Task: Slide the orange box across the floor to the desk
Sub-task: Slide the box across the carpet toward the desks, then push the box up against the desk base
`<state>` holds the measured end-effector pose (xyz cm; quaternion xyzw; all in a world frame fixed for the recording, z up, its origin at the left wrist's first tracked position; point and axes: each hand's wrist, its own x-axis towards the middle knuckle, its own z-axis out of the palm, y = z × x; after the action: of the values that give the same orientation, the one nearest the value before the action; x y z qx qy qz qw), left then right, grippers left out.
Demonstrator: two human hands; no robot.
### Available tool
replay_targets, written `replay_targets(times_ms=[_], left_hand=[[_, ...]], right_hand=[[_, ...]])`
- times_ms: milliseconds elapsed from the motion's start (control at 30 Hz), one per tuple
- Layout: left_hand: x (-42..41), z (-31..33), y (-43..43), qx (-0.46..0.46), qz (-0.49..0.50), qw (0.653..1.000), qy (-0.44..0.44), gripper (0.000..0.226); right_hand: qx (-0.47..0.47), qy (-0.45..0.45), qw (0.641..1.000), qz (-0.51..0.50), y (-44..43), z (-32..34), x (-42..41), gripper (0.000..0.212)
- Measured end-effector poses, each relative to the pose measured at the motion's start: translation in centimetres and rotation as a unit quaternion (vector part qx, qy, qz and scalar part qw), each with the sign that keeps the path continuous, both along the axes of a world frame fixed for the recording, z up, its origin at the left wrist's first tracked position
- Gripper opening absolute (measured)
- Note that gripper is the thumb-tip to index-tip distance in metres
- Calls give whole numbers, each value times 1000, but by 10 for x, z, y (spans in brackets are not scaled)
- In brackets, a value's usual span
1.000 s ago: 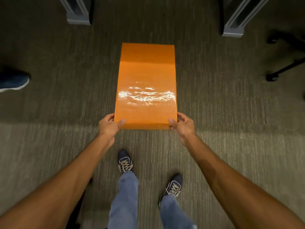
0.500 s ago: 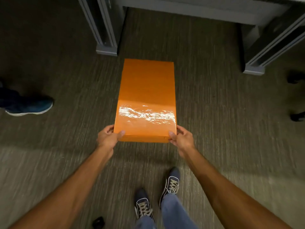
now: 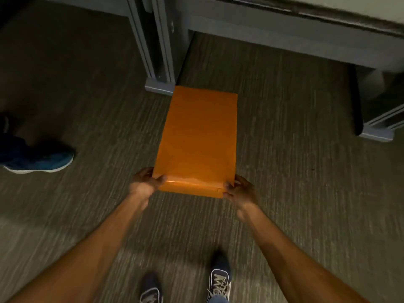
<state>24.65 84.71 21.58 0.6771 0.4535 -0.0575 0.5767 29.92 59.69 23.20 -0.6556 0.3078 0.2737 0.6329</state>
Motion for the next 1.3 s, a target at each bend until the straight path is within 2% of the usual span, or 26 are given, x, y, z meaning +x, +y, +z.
replay_targets(times_ms=[167,467,533,600,733,833,933,1000,1067,1133,1167,1233,1300], left_hand=[[54,-66,51,29,-49,998,0,31],[152,-226,129,-34,-83,994,-65,12],[169,-248,137,-59,-81,992,-72,16],[182,-262,141,-77,-82,990,-83,14],[202,-288,146,-98,-79,987,-101,25],[211,-289,151,-93,-86,986,-111,19],[222,-291,156,-66,-108,986,-107,22],[224,-292,158,-6,-134,987,-87,28],[220,-285,155,127,-195,971,-53,53],[208,-274,145,269,-255,926,-76,63],[204,-272,142,345,-285,888,-111,58],[193,-272,136,481,-364,778,-176,50],[187,-284,136,567,-439,670,-192,50]], right_hand=[[12,0,999,-44,50,-74,51,47],[34,-71,995,-54,111,-226,135,47],[25,-81,995,-45,117,-252,150,51],[16,-95,994,-43,121,-270,160,53],[13,-117,992,-46,125,-291,178,55],[-19,-150,988,-31,129,-301,188,50],[-77,-168,983,0,133,-302,196,47],[-129,-170,976,30,135,-299,198,47],[-241,-214,942,89,137,-294,192,50],[-361,-315,865,151,138,-293,181,54],[-415,-370,809,190,139,-295,176,55],[-490,-450,693,278,142,-294,165,53],[-515,-500,604,345,147,-297,155,52]])
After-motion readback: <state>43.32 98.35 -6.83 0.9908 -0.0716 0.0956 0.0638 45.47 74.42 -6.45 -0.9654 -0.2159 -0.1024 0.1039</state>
